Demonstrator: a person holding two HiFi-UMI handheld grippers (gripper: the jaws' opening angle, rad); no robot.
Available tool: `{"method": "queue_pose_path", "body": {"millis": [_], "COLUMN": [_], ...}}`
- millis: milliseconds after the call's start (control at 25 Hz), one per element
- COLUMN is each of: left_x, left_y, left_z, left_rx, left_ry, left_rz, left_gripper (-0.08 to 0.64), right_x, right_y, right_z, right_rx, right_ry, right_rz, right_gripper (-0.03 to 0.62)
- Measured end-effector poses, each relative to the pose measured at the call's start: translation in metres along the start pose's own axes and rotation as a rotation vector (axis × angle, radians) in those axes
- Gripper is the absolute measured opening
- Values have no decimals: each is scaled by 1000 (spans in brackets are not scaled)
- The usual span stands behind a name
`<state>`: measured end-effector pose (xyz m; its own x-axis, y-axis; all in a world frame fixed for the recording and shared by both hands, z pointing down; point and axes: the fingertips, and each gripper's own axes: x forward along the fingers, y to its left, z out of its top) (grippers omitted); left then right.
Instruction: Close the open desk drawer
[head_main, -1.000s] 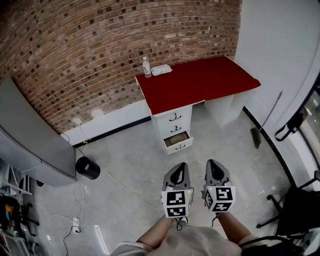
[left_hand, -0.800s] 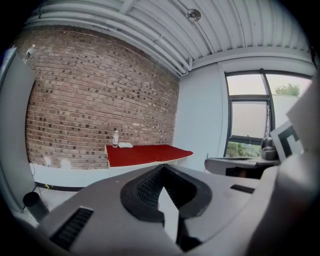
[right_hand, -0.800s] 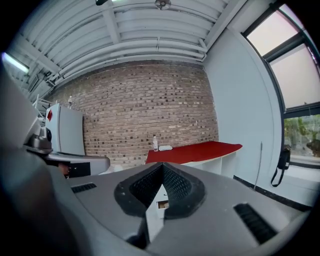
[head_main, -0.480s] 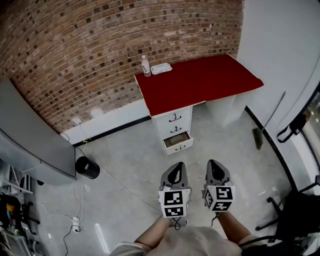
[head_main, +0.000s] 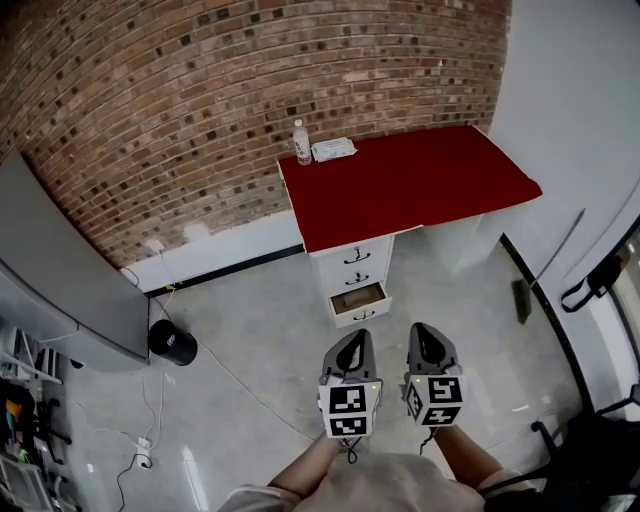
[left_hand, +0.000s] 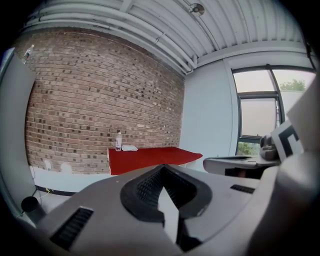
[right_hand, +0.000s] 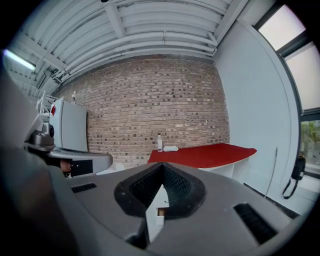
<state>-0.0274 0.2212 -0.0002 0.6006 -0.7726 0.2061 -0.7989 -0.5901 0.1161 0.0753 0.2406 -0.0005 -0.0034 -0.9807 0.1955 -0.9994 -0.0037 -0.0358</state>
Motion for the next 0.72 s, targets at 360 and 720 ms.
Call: {"method": "queue_pose_path", "body": {"millis": [360, 720], "left_x": [72, 136], "left_y": [15, 42], "left_z": [23, 35], "left_rx": [-22, -62], "left_ry": [-8, -10], "left_rz": [-3, 24], "left_gripper": [0, 0], "right_x": [68, 134], "right_y": [-18, -38], "right_z": [25, 36], "right_rx": [-1, 17], "right_ry": [-15, 5], "right_rz": [44, 77], "right_gripper": [-2, -2]}}
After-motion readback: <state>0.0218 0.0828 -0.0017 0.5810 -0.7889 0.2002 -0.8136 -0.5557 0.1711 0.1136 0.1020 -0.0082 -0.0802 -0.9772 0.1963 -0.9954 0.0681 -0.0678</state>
